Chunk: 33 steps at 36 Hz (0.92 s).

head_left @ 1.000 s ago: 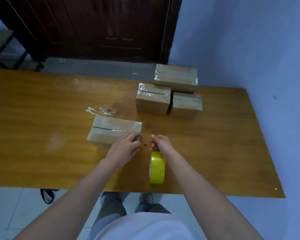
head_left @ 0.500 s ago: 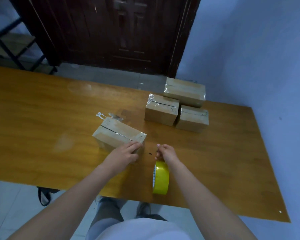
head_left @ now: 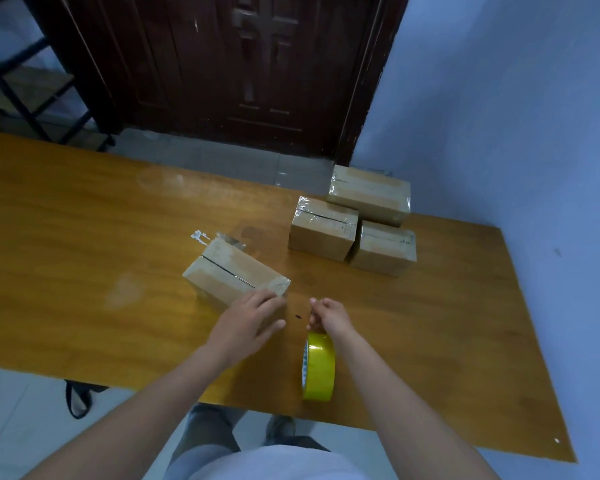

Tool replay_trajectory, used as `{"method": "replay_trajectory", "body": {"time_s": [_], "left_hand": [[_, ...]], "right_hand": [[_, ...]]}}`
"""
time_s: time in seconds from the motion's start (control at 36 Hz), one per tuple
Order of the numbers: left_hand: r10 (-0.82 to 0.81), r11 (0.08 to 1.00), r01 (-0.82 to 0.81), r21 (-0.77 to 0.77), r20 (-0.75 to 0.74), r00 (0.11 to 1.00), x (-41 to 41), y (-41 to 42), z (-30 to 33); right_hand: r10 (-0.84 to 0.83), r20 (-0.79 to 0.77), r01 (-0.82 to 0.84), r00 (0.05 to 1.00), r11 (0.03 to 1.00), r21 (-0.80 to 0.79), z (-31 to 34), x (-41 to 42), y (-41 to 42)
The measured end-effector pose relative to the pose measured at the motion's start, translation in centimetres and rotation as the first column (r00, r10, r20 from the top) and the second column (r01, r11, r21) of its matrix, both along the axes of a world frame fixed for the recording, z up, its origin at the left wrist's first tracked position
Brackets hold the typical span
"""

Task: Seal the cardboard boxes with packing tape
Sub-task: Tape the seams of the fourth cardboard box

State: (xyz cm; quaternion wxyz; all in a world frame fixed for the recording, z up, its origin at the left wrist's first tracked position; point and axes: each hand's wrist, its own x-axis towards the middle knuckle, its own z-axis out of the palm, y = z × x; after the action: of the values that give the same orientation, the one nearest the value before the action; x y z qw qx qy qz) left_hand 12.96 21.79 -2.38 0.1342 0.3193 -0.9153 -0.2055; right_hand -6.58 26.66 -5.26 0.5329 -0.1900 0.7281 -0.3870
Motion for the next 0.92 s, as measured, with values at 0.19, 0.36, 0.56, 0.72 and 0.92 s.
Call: {"method": "replay_trajectory", "body": {"time_s": [0.19, 0.36, 0.56, 0.72, 0.92], "left_hand": [[0.34, 0.932, -0.363, -0.011, 0.381, 0.86, -3.0, -0.4, 0.6], [0.164, 0.98, -0.192, 0.058, 0.322, 0.932, 2.2, -3.6, -0.1], [0.078, 0.989, -0.103, 0.104, 0.22, 0.972, 9.9, -7.9, -0.2], [0.357, 0.845, -0.422, 0.328, 0.243, 0.902, 8.3, -9.5, 2.1], [0.385, 0.759, -0.579, 0.298, 0.512, 0.768, 2.9, -10.8, 2.6]], "right_hand": [[0.005, -0.008, -0.005, 1.0, 1.0, 0.023, 0.4, 0.4, -0.4], [0.006, -0.065, -0.004, 0.998, 1.0, 0.025, 0.6, 1.0, -1.2], [0.006, -0.104, -0.009, 0.995, 0.999, -0.035, 1.3, 2.7, -3.2], [0.077, -0.119, -0.091, 0.99, 0.989, -0.118, 2.9, 4.4, -3.8], [0.098, -0.163, -0.125, 0.982, 0.978, -0.166, 3.9, 5.2, -3.6]]}}
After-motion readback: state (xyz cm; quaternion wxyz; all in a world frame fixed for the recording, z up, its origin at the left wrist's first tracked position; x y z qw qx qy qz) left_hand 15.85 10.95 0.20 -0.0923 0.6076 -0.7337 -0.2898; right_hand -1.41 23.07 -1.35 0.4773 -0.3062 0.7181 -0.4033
